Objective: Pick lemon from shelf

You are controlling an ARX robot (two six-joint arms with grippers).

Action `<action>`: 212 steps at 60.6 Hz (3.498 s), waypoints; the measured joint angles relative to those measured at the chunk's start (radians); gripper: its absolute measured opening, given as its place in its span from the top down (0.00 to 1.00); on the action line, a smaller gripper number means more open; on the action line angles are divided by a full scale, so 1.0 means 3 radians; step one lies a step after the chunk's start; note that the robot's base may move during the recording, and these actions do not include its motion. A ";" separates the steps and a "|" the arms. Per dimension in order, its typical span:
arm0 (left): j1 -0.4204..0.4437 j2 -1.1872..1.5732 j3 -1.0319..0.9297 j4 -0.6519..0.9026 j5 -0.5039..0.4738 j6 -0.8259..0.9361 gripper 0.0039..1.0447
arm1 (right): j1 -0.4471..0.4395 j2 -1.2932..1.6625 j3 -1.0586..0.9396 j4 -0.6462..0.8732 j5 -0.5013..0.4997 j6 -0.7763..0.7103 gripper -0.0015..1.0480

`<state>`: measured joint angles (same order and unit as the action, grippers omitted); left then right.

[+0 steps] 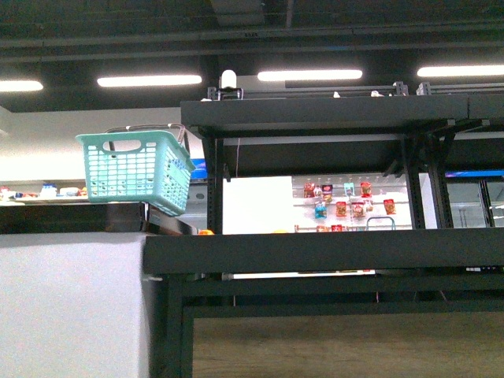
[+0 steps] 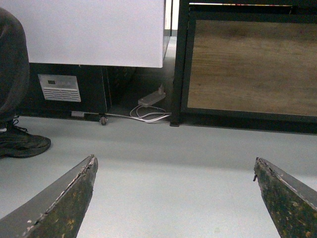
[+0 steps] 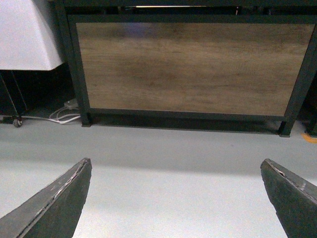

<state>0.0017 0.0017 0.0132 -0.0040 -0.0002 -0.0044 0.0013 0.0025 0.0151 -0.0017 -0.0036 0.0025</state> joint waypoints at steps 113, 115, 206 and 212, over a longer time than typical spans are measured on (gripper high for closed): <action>0.0000 0.0000 0.0000 0.0000 0.0001 0.0000 0.07 | 0.0000 0.0000 0.0000 0.0000 0.0010 0.0000 0.02; 0.0000 0.0000 0.0000 0.0000 0.0000 0.0000 0.07 | 0.0000 0.0000 0.0001 0.0000 0.0010 0.0000 0.02; 0.0000 0.0000 0.0000 0.0000 0.0000 0.0000 0.07 | 0.0000 0.0000 0.0001 0.0000 0.0010 0.0000 0.02; 0.0000 0.0000 0.0000 0.0000 0.0000 0.0000 0.07 | 0.0000 0.0000 0.0000 0.0000 0.0006 0.0000 0.02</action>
<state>0.0017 0.0017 0.0132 -0.0040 -0.0002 -0.0044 0.0013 0.0025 0.0151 -0.0017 -0.0017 0.0025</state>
